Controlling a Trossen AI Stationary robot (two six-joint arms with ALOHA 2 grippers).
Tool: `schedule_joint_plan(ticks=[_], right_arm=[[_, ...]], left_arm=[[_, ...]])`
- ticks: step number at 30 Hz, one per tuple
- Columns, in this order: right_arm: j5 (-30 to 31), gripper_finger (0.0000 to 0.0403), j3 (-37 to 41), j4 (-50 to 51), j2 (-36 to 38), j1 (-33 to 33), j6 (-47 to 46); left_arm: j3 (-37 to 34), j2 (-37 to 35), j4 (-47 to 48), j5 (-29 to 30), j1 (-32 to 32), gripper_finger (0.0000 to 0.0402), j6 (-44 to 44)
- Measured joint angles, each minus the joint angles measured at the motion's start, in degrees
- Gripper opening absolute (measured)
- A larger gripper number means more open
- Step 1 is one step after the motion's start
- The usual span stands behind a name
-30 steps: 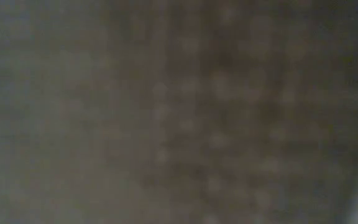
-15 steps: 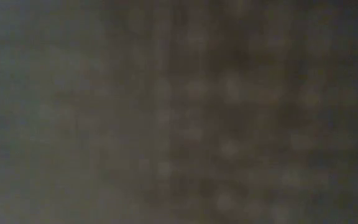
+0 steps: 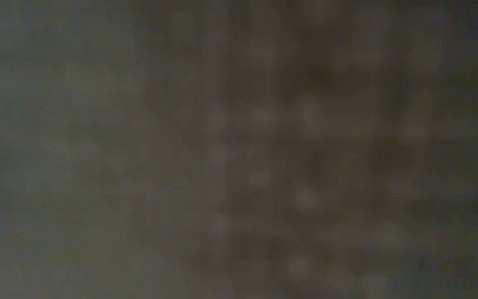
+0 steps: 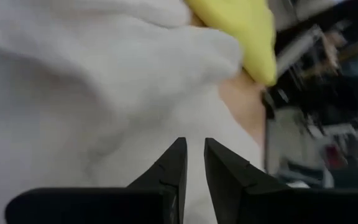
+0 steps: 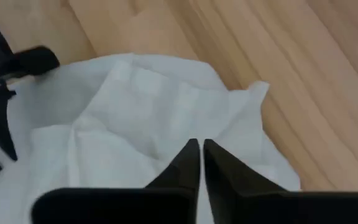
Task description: Fold Laundry from Bin
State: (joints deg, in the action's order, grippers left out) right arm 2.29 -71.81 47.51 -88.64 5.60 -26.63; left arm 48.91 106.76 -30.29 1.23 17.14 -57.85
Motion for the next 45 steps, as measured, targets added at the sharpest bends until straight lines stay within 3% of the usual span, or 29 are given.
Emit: schedule_joint_plan(ticks=[4, 9, 15, 21, 30, 37, 45], right_arm=[[2.0, 0.0008, 0.0, 1.7, 0.4, -2.6, -5.0], [6.8, 0.0005, 0.9, 5.4, -0.3, -4.4, -8.6], [7.3, 0.0003, 5.9, 2.0, -0.3, 1.6, -8.2], [-2.8, 0.0002, 12.3, -12.6, -1.2, 7.1, -5.6], [-10.5, 0.0001, 13.1, -18.0, -13.4, 7.9, -3.1], [-11.9, 0.0, 10.2, -26.2, -19.2, 11.1, 1.1], [-11.3, 0.0, -4.6, -30.5, -27.1, 17.1, 7.8]], left_arm=[[0.7, -0.3, -2.8, -6.6, -3.3, 0.0062, 3.4], [0.7, 0.3, -3.5, -8.2, -3.8, 0.0062, 6.6], [0.5, 4.8, -3.0, -8.2, -2.9, 0.0062, 8.2], [0.7, 6.3, -2.9, -9.4, -2.3, 0.0062, 7.7], [0.6, 5.0, -0.1, -13.4, -2.2, 0.0062, 4.2], [0.6, 5.0, 2.2, -12.7, 0.3, 0.0062, 0.2], [0.6, 5.0, 2.9, -9.9, 3.2, 0.0062, -3.7]])
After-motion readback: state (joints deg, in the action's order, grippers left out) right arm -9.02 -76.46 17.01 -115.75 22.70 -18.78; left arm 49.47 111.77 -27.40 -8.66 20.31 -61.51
